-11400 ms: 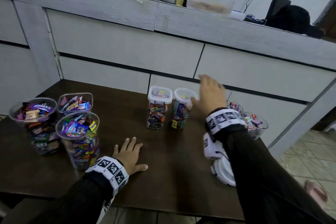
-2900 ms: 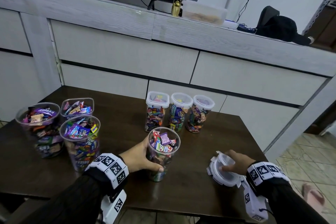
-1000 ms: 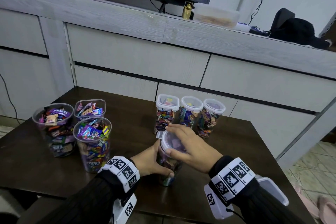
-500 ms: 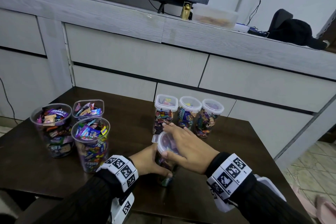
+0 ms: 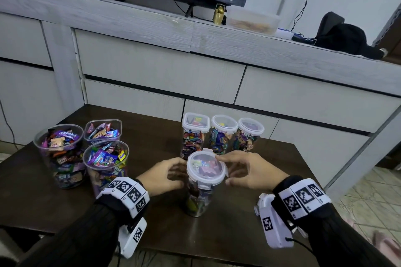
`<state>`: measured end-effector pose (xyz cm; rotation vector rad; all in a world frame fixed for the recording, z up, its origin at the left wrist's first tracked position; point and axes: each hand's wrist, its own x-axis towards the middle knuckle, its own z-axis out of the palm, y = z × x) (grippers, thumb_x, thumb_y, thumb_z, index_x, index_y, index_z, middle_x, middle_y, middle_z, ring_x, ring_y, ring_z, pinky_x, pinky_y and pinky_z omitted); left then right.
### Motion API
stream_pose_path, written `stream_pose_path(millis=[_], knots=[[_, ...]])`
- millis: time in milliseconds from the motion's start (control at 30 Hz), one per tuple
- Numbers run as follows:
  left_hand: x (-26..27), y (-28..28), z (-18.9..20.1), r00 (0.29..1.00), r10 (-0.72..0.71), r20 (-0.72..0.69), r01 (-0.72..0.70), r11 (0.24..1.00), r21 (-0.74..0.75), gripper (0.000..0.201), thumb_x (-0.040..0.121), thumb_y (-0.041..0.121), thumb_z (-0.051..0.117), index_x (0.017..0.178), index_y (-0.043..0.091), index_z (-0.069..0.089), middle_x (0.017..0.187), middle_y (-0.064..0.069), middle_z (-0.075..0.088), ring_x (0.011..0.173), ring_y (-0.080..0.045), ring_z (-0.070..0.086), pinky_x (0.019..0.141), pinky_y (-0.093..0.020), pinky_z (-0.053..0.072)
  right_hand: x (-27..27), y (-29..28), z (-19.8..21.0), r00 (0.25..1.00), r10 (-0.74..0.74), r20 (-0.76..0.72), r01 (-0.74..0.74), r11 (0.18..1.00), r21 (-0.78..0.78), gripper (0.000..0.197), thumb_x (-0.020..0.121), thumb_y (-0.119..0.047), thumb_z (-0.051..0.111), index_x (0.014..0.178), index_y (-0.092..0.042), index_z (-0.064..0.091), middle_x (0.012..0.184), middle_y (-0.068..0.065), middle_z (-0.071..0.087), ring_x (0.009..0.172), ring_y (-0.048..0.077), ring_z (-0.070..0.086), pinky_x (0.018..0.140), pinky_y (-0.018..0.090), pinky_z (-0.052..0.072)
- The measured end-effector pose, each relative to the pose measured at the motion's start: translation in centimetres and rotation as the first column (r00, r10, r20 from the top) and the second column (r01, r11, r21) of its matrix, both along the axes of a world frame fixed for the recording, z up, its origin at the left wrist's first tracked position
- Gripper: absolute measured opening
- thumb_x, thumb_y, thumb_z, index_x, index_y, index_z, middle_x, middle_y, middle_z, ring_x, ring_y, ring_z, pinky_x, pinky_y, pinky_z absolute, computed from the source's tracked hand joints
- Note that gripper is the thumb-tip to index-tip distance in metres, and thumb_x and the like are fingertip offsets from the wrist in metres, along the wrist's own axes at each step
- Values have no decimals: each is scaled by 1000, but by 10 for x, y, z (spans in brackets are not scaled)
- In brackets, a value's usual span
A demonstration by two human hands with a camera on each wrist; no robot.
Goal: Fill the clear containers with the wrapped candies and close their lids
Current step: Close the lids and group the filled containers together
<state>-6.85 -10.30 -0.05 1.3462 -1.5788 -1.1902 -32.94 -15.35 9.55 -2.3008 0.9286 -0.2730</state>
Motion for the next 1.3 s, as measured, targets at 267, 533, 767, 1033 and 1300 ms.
stream_pose_path(millis=[267,533,767,1033,1300], knots=[[-39,3,-2,997,-48,68,56,991,-125,100,63,33,90,140,38,27,141,16,45,131,3,41,113,-23,32,12,14,-7,994,-77,-79,54,964,-259,70,62,-74,64,109,-24,50,131,-4,44,126,6,39,101,22,36],[-48,1,-15,997,-15,71,28,981,-192,104,69,29,87,149,23,21,146,9,41,137,-2,37,118,-34,28,48,32,-23,956,-294,14,287,918,-274,57,69,-48,76,96,-17,37,106,3,50,97,19,51,73,24,36],[-34,-8,-3,978,-70,196,93,989,-112,102,65,27,90,146,26,26,138,11,48,130,-3,44,112,-24,34,41,31,-26,967,-255,-22,234,913,-334,51,75,-58,66,96,-21,36,102,-1,47,93,14,46,72,23,32],[-1,-8,8,976,-24,216,40,996,-73,77,65,21,90,128,28,47,125,9,61,118,2,55,108,-30,41,-1,14,-27,996,-85,-41,70,958,-279,67,77,-64,62,135,-40,38,110,-9,45,98,5,50,88,24,46],[-37,-4,0,960,83,266,-58,993,-99,110,44,64,84,140,42,34,132,19,56,123,-3,51,108,-34,42,34,23,-43,969,-195,153,233,925,-300,48,75,-48,73,99,-22,40,103,-6,41,92,7,43,73,13,34]])
